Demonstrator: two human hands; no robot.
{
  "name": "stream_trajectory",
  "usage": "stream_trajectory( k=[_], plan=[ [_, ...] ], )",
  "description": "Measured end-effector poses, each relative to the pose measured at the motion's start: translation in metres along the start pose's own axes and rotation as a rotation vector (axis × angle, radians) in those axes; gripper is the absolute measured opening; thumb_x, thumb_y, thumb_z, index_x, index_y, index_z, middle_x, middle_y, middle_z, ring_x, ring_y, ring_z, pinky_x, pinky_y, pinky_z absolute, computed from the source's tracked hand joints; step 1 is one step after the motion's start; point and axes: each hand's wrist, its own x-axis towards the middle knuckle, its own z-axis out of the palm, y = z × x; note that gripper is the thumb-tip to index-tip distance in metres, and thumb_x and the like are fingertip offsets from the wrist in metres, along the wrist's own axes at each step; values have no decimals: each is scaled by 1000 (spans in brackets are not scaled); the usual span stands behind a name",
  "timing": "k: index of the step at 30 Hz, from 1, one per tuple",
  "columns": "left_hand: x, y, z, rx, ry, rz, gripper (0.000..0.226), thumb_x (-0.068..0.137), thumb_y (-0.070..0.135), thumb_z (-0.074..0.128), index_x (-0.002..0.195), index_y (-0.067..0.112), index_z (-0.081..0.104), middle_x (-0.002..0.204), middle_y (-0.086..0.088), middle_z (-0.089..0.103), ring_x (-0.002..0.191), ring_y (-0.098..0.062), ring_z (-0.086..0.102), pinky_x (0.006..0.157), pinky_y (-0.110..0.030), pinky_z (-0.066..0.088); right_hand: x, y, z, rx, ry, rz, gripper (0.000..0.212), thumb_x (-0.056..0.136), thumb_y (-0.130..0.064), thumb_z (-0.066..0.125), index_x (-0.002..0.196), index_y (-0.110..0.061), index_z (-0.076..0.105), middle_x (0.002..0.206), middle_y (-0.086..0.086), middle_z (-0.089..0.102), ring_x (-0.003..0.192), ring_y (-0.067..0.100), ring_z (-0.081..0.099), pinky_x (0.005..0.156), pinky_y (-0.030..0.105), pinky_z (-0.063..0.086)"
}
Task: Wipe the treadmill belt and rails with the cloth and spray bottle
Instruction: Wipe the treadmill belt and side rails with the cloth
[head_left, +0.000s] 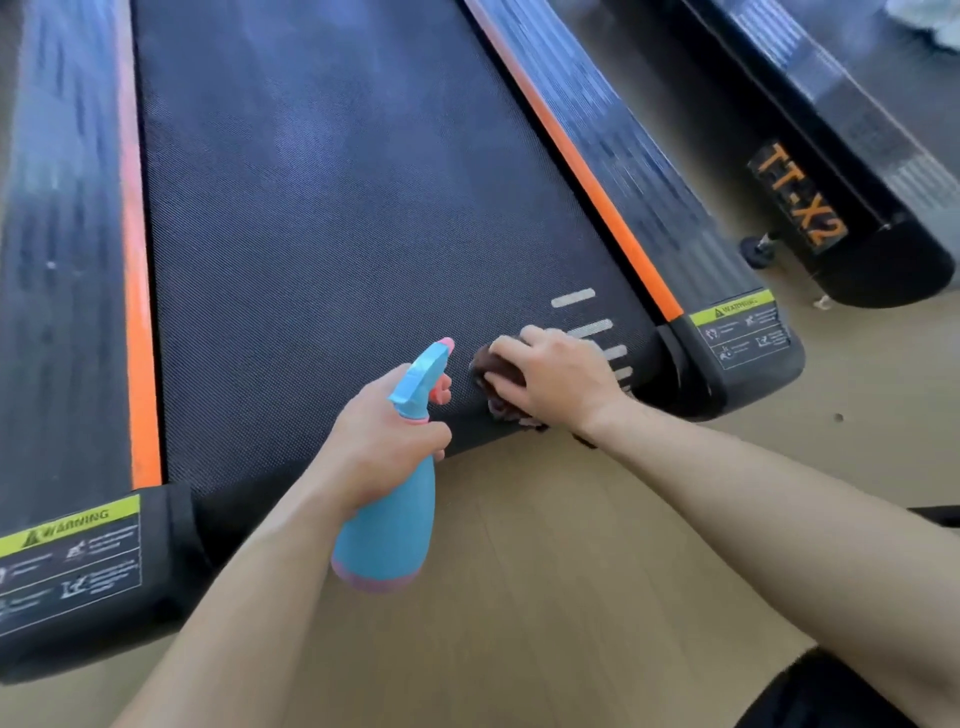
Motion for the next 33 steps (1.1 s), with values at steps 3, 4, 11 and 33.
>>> stream_trajectory(
  k=[3, 4, 11, 33],
  plan=[
    [3, 9, 9, -40, -24, 31, 60, 66, 19, 63, 114, 56, 67, 107, 17, 71, 73, -16, 77, 90, -37, 61, 17, 38, -9, -5, 22, 325, 30, 94, -53, 51, 106, -27, 60, 101, 8, 64, 91, 36, 65, 66, 39, 48],
    [4, 13, 13, -51, -24, 35, 56, 68, 18, 64, 114, 50, 68, 106, 14, 71, 71, -16, 76, 91, -41, 62, 18, 45, -11, 29, 42, 463, 30, 95, -52, 51, 109, -27, 59, 105, 9, 63, 94, 37, 64, 71, 40, 48],
    [9, 39, 53, -27, -69, 95, 57, 61, 23, 60, 117, 34, 68, 97, 12, 72, 69, -15, 75, 93, -46, 60, -66, 7, -19, 119, -75, 414, 27, 93, -50, 57, 101, -24, 59, 93, 1, 63, 88, 29, 64, 62, 35, 45],
    [28, -60, 194, 156, -31, 226, 37, 80, 4, 67, 104, 32, 64, 70, 35, 57, 64, 5, 51, 55, -6, 39, -188, 66, 67, 441, 174, 593, 22, 96, -43, 57, 112, -28, 60, 98, -4, 64, 82, 15, 52, 67, 28, 35]
  ],
)
